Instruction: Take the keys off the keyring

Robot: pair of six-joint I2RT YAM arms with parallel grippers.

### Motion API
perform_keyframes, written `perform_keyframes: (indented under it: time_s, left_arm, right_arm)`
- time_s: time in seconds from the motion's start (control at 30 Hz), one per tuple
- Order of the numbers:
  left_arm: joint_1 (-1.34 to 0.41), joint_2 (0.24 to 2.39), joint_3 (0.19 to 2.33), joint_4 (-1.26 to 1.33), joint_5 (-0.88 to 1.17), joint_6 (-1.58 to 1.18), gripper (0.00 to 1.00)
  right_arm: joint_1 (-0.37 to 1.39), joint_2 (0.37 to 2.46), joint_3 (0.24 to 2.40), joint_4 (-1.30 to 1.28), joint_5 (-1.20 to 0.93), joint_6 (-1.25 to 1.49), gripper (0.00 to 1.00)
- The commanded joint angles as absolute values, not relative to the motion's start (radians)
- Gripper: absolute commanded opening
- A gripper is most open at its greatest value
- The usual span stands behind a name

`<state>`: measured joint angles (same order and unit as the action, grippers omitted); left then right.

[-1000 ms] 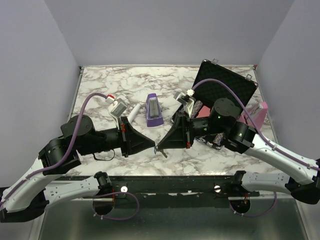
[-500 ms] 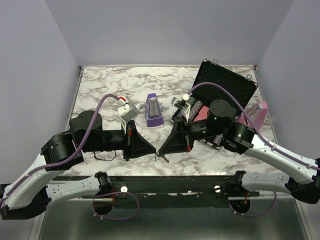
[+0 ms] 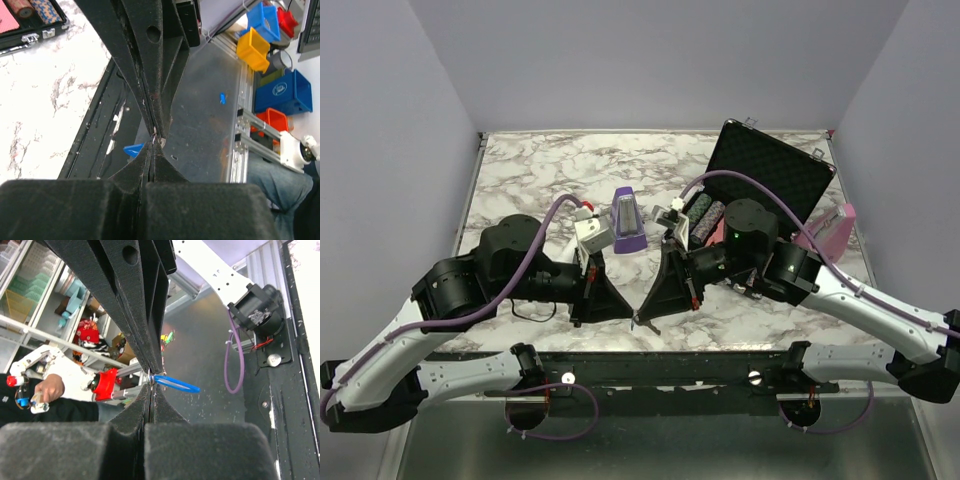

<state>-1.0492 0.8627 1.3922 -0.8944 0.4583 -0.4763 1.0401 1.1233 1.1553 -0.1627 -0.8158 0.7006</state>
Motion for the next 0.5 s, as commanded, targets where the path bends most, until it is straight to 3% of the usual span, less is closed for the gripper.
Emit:
perform_keyframes:
  time_s: [0.0, 0.47]
  left_arm:
    - [-1.054, 0.894, 1.424, -0.943, 0.554, -0.405, 0.00]
    - [-1.055, 0.956, 1.451, -0.996, 0.632, -0.341, 0.00]
  right_arm:
    - [1.049, 1.157, 1.200, -0.227, -0.865, 0.658, 0.01]
    - [1.051, 1.193, 1.220, -0.270, -0.888, 0.623, 0.01]
